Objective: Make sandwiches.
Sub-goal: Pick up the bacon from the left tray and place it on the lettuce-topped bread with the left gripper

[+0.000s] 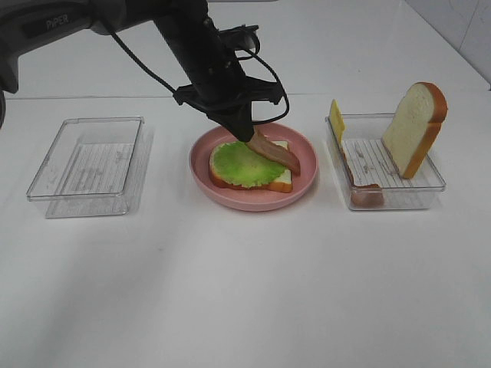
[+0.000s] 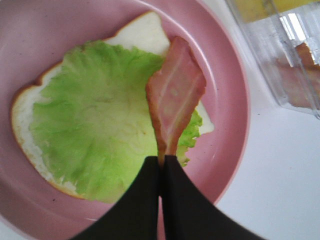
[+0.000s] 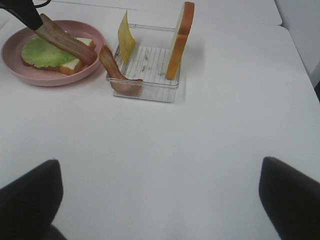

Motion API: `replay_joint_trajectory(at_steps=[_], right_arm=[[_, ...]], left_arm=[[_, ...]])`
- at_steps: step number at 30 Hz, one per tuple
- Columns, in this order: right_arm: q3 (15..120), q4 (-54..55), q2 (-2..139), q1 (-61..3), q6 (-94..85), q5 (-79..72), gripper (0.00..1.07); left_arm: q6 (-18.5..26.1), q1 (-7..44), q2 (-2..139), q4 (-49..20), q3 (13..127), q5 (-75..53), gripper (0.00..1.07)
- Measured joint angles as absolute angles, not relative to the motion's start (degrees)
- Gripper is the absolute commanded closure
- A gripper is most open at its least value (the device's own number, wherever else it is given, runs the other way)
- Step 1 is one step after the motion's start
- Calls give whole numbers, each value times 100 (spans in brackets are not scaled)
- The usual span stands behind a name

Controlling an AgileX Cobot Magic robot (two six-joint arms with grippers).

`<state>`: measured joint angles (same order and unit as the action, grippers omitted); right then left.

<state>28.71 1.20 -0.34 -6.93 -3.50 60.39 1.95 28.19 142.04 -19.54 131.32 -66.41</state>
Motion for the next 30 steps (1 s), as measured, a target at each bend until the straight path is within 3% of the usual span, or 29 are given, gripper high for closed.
replay_joint_trajectory(at_steps=[2, 13, 30], right_arm=[[2871, 120, -34, -693, -350, 6039, 9], [2871, 120, -34, -693, -350, 6039, 9], [2871, 120, -34, -693, -350, 6039, 9]], left_arm=[[0, 2819, 14204, -1753, 13132, -6721, 107], [-201, 2819, 14204, -1203, 13132, -6835, 107], [-332, 2819, 14204, -1026, 13132, -6956, 106]])
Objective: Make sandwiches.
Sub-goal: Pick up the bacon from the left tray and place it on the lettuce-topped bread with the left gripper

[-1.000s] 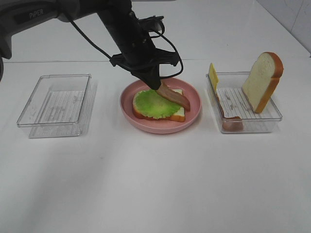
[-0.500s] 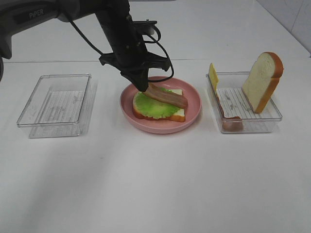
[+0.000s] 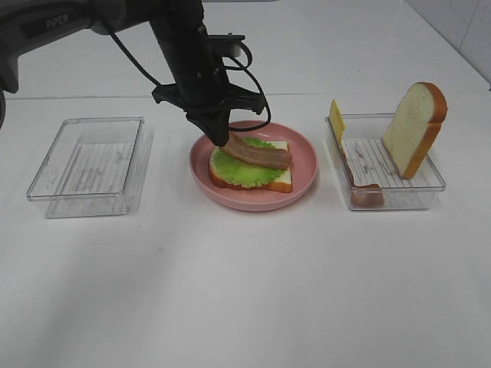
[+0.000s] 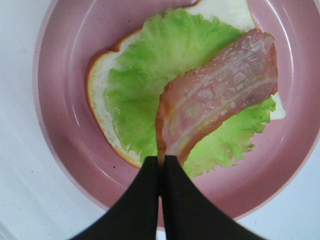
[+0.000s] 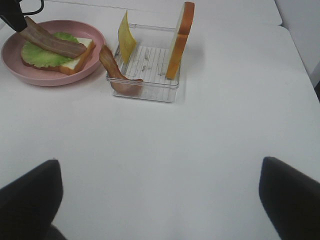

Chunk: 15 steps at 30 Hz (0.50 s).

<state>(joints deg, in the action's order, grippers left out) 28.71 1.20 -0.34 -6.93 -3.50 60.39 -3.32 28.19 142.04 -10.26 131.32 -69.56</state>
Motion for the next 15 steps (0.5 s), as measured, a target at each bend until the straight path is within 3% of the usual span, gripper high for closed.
replay_joint_trajectory(at_steps=[5, 8, 9, 10, 11, 12, 13, 14, 15], right_arm=[[2871, 120, -34, -693, -350, 6039, 9], [2871, 120, -34, -693, -350, 6039, 9], [2871, 120, -34, -693, -350, 6039, 9], [2871, 120, -34, -693, -350, 6039, 9], [2871, 120, -34, -693, -350, 6039, 9], [2871, 120, -34, -693, -350, 6039, 9], [2871, 120, -34, -693, -350, 6039, 9], [2871, 120, -34, -693, -350, 6039, 9], [2871, 120, -34, -693, -350, 6039, 9]], left_arm=[[-384, 2819, 14204, -1020, 13132, -6956, 95], [-458, 2819, 14204, -974, 13138, -6956, 82], [-533, 2819, 14204, -900, 13138, -6961, 64], [-533, 2819, 14204, -900, 13138, -6961, 64], [-596, 2819, 14204, -859, 13138, -6961, 56], [-762, 2819, 14204, -768, 13138, -6961, 35], [-762, 2819, 14204, -768, 13138, -6961, 35], [-963, 2819, 14192, -642, 13138, -6961, 16], [-963, 2819, 14192, -642, 13138, -6961, 16]])
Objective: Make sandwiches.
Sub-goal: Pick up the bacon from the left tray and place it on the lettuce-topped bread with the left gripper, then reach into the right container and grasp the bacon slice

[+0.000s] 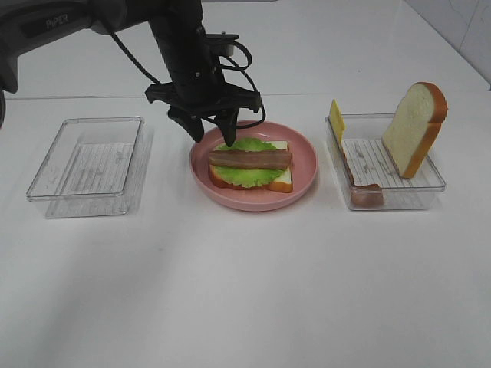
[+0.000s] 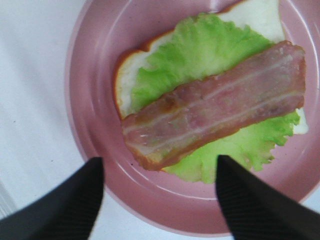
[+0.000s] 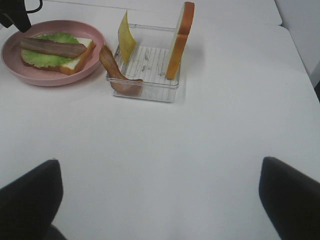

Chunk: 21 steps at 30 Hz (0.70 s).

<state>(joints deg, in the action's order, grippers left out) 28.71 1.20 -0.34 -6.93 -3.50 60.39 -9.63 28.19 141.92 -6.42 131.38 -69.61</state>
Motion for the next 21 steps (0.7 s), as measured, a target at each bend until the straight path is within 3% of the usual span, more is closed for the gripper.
replay_joint_trajectory(at_steps=[1, 11, 16, 19, 21], right_arm=[[2871, 120, -34, -693, -350, 6039, 9], [2871, 120, -34, -693, -350, 6039, 9], [2871, 120, -34, -693, -350, 6039, 9], [2871, 120, -34, -693, -350, 6039, 9], [2871, 120, -34, -693, -350, 6039, 9]], left_arm=[[-1043, 2819, 14175, -504, 13161, -6967, 4], [-1077, 2802, 13837, -292, 13396, -6973, 4], [-796, 2590, 13682, -46, 13401, -6973, 4], [-653, 2257, 13556, 0, 13401, -6973, 4], [-447, 1581, 13281, 0, 13390, -6979, 4]])
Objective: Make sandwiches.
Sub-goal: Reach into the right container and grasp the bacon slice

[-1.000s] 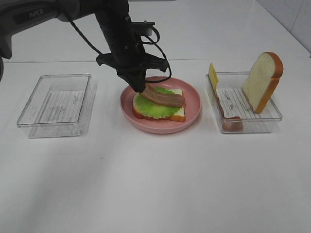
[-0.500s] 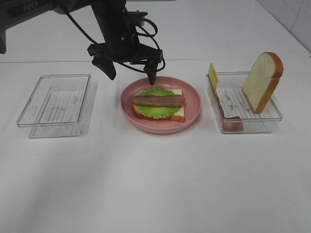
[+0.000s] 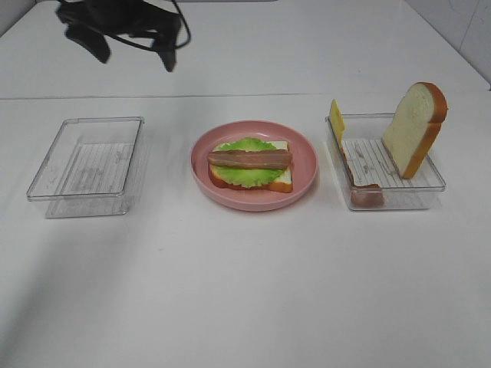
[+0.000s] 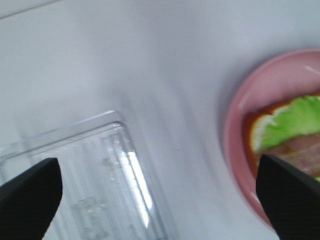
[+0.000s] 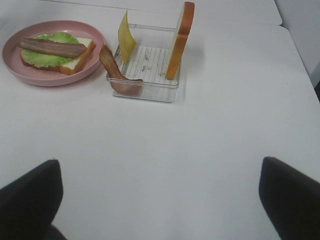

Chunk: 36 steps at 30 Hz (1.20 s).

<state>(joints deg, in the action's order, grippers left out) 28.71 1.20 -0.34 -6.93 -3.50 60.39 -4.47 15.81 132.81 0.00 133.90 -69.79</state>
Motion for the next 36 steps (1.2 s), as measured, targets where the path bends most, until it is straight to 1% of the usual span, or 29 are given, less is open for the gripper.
replay_joint_trajectory(at_steps=[3, 4, 5, 6, 7, 8, 9, 10, 11, 17, 19, 20, 23, 25, 26, 27, 28, 29, 30, 31, 32, 34, 35, 36], right_arm=[[2871, 120, -34, -693, -350, 6039, 9], [2871, 120, -34, -693, -350, 6039, 9], [2871, 120, -34, -693, -350, 6039, 9], [2871, 120, -34, -693, -350, 6039, 9], [2871, 120, -34, -693, -350, 6039, 9], [2871, 120, -34, -693, -350, 6039, 9], [2871, 120, -34, -693, -350, 6039, 9], [2871, 120, -34, -693, -350, 6039, 9], [2871, 120, -34, -693, -350, 6039, 9], [2871, 120, -34, -693, -350, 6039, 9], [2871, 120, -34, -693, -350, 6039, 9], [2871, 120, -34, -693, -350, 6039, 9], [2871, 120, -34, -693, -350, 6039, 9], [2871, 120, -34, -693, -350, 6039, 9], [2871, 120, -34, -693, -350, 6039, 9], [2871, 120, -34, -693, -350, 6039, 9], [2871, 120, -34, -693, -350, 6039, 9], [2871, 120, -34, -693, -350, 6039, 9], [2871, 120, -34, -693, -350, 6039, 9], [2871, 120, -34, -693, -350, 6039, 9], [2871, 120, -34, -693, -350, 6039, 9], [2871, 120, -34, -693, -350, 6039, 9], [2871, 120, -34, -693, -350, 6039, 9], [2871, 120, -34, -693, -350, 6039, 9]], left_arm=[[-401, 1432, 13212, 0, 13390, -6979, 4], [-361, 1066, 13046, 0, 13390, -6979, 4], [-350, 928, 12989, 0, 13390, -6979, 4], [-350, 928, 12989, 0, 13390, -6979, 4], [-350, 602, 12863, -34, 13390, -6979, 4], [-350, 481, 12817, -69, 13390, -6984, 4], [-350, 481, 12817, -69, 13390, -6984, 4], [-338, 338, 12708, -149, 13356, -6984, 4], [-321, 298, 12645, -172, 13304, -6984, 4], [-218, 292, 12084, -286, 12674, -6979, 4], [-195, 298, 11511, -281, 11929, -6973, 5], [-195, 304, 11064, -275, 11339, -6973, 5], [-195, 309, 10795, -275, 11058, -6973, 5], [-195, 315, 9586, -275, 9505, -6835, 5], [-195, 315, 9293, -275, 9179, -6772, 6], [-195, 315, 9293, -275, 9179, -6772, 6], [-195, 315, 8503, -275, 8382, -6652, 6], [-195, 315, 8084, -275, 8073, -6606, 7], [-195, 315, 8084, -275, 8073, -6606, 7], [-195, 315, 7660, -275, 7718, -6572, 7], [-195, 315, 7660, -275, 7718, -6572, 7], [-195, 315, 6159, -275, 6555, -6463, 8], [-195, 315, 5747, -275, 6308, -6463, 9], [-195, 315, 5747, -275, 6308, -6463, 9]])
